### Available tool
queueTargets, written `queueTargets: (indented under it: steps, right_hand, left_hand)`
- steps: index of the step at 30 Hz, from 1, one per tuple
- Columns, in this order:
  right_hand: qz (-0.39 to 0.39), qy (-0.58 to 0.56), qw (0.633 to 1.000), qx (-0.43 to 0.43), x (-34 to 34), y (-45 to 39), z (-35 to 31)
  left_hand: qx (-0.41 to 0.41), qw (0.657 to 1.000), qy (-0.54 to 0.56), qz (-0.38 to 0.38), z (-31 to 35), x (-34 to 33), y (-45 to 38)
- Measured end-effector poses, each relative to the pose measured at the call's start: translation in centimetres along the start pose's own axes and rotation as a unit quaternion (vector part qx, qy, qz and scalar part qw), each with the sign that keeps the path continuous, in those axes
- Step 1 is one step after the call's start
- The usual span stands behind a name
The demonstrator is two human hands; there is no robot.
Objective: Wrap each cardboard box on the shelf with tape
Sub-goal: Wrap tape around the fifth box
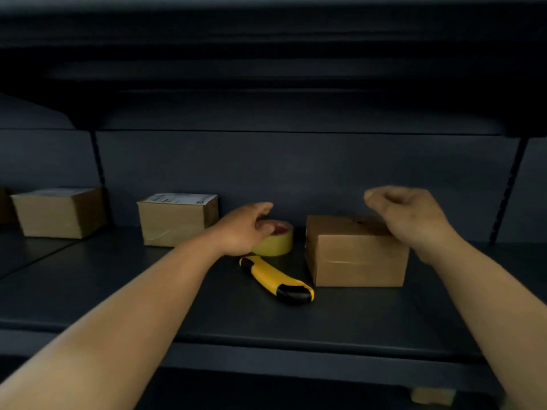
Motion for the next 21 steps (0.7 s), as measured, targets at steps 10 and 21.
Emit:
queueTargets:
  steps: [10,21]
  right_hand:
    - [-0.029,0.060,0.997,0.036,-4.6,1.8,-3.8]
    - [-0.042,0.056,0.995,0.074,-6.6,3.0,-6.2]
  left_hand:
    - [0.017,0.997,-0.069,-0.035,-3.1,-0.7,-1.4]
    - [-0.054,0.950,0.304,0.037,0.7,3.8,-0.6]
Point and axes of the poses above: each hand's wrist, its own y-axis away from the middle knuckle, its own x-axis out of the back of the hand, z = x × y, the point moved 5 cm from there along -y, towards the middle knuckle, and after that the axes turned 6 degrees about y, right-handed, at the moved point
